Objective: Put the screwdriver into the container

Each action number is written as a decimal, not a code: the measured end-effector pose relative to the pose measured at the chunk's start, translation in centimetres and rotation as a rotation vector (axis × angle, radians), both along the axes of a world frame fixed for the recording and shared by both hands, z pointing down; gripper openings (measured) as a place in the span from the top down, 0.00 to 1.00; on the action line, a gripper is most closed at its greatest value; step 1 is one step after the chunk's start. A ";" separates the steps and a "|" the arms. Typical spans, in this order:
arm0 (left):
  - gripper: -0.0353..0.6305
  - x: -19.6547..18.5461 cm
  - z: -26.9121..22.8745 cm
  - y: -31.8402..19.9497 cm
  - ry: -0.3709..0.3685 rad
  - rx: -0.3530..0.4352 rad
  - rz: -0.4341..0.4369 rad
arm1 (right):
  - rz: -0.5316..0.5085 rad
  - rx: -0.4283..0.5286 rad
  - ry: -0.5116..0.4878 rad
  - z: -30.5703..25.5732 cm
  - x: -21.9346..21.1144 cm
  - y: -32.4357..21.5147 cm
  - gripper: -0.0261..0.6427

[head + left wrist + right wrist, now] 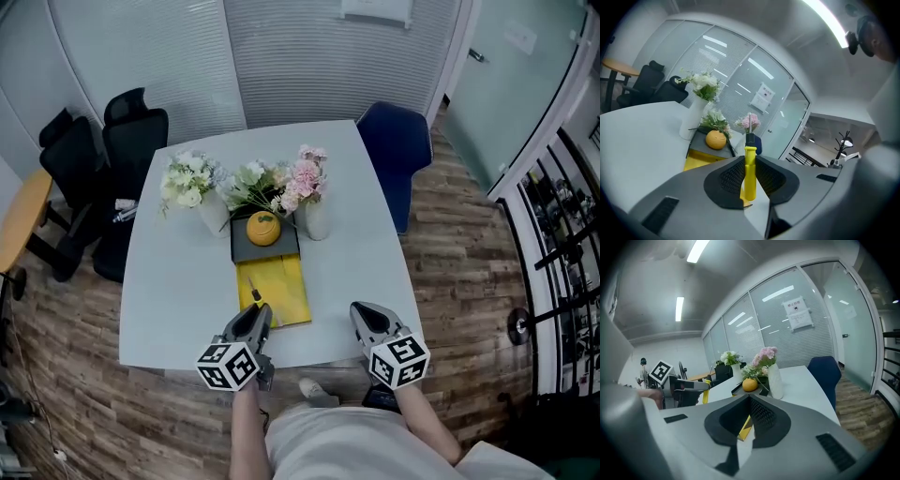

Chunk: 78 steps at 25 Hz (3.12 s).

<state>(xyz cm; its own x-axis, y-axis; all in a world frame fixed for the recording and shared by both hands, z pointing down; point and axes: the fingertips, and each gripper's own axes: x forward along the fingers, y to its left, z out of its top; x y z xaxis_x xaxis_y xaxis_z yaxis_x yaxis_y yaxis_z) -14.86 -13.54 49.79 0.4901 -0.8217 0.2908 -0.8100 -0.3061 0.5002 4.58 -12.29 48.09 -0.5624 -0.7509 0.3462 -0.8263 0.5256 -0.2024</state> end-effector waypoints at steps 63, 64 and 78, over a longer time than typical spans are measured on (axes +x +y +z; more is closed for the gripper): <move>0.85 -1.5 13.1 -8.0 -0.107 -0.391 0.069 | -0.097 -0.183 0.030 8.3 -2.8 -11.3 0.94; 0.85 -1.4 13.3 -8.1 -0.104 -0.402 0.072 | -0.099 -0.188 0.028 8.5 -2.9 -11.5 0.94; 0.84 -0.4 17.4 -7.9 -0.219 -0.581 0.152 | -0.131 -0.236 0.024 10.4 -3.1 -13.2 0.94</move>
<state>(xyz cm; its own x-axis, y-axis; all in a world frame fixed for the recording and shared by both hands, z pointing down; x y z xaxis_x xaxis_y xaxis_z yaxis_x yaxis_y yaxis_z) -15.28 -21.42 67.21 0.4678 -0.4259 0.7745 -0.8810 -0.1547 0.4470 1.52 -25.47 58.50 -0.6389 -0.5695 0.5173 -0.7606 0.5686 -0.3134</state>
